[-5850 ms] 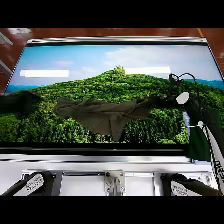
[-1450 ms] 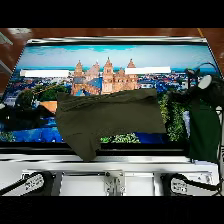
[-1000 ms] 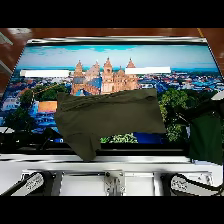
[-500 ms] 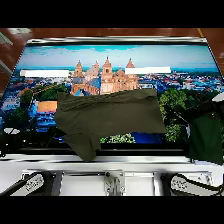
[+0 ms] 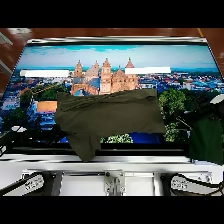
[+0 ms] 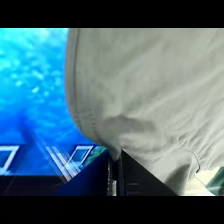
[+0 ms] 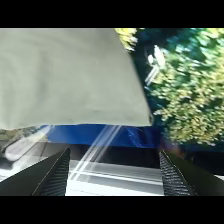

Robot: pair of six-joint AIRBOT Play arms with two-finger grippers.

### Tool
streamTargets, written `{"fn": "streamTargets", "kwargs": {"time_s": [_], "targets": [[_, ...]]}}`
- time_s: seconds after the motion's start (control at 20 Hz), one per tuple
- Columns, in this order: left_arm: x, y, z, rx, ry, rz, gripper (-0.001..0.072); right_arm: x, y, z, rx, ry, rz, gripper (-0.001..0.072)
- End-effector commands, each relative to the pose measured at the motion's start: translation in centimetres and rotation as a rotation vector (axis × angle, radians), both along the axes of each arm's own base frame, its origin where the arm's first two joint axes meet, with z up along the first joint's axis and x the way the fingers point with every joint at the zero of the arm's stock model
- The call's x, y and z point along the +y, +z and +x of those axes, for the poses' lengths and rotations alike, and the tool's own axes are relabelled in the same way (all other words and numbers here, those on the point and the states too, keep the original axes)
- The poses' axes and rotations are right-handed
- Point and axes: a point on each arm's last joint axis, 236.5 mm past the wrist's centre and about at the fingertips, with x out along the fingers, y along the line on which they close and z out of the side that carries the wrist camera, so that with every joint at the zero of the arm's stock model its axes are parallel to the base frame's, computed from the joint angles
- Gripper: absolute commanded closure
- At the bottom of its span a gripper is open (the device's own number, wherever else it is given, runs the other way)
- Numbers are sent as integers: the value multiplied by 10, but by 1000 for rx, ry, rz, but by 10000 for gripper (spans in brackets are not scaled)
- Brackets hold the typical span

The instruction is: Fold the shirts.

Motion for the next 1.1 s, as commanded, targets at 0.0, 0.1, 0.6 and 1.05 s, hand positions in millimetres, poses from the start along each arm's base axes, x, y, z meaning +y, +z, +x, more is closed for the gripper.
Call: {"fn": "streamTargets", "kwargs": {"time_s": [0.0,0.1,0.6,1.05], "targets": [[-2,5,7,-61,-67,12,667,18,-19,-2,52,-39,98,39],[-4,11,9,-86,-111,8,667,23,-30,0,66,-44,136,39],[-6,29,18,-128,-135,-2,667,28,-66,8,105,-84,153,162],[-1,67,42,-244,-158,30,669,73,-35,25,-7,105,210,645]]}}
